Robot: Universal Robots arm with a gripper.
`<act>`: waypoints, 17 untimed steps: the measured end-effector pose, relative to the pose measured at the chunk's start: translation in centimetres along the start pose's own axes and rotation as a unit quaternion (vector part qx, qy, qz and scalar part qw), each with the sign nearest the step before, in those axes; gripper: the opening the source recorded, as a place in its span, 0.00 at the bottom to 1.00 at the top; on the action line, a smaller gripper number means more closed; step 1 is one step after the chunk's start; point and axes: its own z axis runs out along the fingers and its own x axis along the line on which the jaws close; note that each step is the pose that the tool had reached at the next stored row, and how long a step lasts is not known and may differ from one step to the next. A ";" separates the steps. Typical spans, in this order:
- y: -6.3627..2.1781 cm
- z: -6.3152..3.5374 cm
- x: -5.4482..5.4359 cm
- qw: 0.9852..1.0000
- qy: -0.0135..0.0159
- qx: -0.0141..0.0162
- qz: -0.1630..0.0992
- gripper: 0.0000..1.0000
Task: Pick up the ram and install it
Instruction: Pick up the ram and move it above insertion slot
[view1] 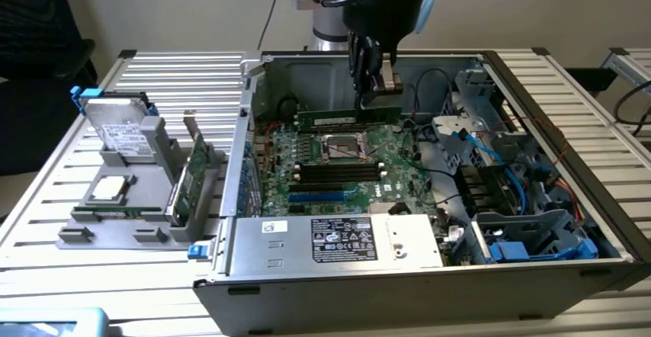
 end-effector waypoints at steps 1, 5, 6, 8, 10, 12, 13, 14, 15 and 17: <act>-0.04 0.05 -0.1 1.000 0.000 0.000 0.000 0.14; -0.10 0.27 -0.5 1.000 0.000 0.000 0.004 0.14; -0.11 0.33 -0.6 1.000 0.000 0.000 0.005 0.14; -0.14 0.44 -0.9 1.000 0.000 0.000 0.006 0.14; -0.17 0.55 -1.2 1.000 0.000 0.000 0.008 0.14; -0.20 0.66 -1.4 1.000 0.000 0.000 0.009 0.14; -0.22 0.72 -1.5 1.000 0.000 0.000 0.010 0.14; -0.23 0.78 -1.6 1.000 0.000 0.000 0.011 0.14; -0.24 0.84 -1.7 1.000 0.000 0.000 0.011 0.14; -0.27 0.96 -2.0 1.000 0.000 0.000 0.013 0.14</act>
